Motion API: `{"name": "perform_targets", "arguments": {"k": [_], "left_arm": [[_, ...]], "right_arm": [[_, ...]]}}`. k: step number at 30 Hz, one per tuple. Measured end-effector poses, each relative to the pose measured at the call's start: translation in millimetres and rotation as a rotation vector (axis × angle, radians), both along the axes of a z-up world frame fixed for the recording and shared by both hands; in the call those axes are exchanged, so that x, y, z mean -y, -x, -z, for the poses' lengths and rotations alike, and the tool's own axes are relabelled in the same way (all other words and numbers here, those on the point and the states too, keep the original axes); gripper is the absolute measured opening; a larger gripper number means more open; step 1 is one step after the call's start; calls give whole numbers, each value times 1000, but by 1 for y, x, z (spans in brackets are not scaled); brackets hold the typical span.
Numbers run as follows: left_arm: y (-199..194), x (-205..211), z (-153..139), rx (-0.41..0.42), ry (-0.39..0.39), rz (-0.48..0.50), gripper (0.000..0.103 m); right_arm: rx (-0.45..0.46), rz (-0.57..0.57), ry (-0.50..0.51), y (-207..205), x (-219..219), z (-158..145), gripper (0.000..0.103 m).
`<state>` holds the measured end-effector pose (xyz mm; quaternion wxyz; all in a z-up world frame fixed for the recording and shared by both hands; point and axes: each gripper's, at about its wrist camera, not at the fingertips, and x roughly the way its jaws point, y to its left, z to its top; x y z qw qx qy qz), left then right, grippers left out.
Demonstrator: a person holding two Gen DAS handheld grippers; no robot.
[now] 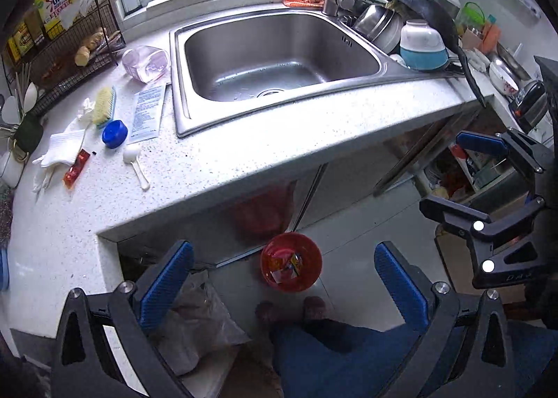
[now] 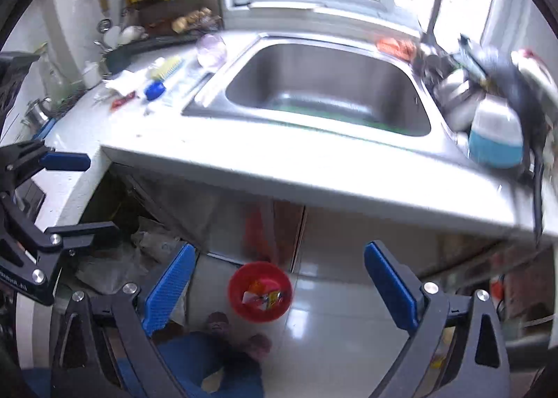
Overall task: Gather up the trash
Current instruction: 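Open the right tool to drop the yellow yeast packet, raise both tools, then grasp the white wet wipe with right tool while left tool grasps the red sauce packet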
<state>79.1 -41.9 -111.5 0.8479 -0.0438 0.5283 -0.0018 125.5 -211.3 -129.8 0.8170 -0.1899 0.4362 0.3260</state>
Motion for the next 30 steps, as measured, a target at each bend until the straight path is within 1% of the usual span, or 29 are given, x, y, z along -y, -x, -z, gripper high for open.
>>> {"name": "perform_targets", "arguments": {"k": [2, 7, 11, 16, 20, 24, 30], "left_arm": [[-1, 0, -8, 15, 1, -5, 103], [-2, -10, -34, 49, -22, -42, 103], [-8, -22, -48, 77, -44, -70, 103], [-18, -44, -59, 88, -46, -117, 103], [-31, -74, -64, 88, -41, -159, 103], [-44, -115, -65, 87, -20, -206, 103], [-55, -178, -61, 68, -29, -273, 103]], "right_arm": [[0, 1, -6, 0, -3, -8, 98], [-71, 18, -87, -10, -10, -18, 98], [-37, -9, -98, -16, -21, -33, 98], [-38, -57, -123, -28, -44, -40, 98], [-28, -115, -125, -40, -72, -45, 98], [-26, -151, -116, -56, -110, -47, 98], [-28, -218, -96, -74, -170, -44, 98]]}}
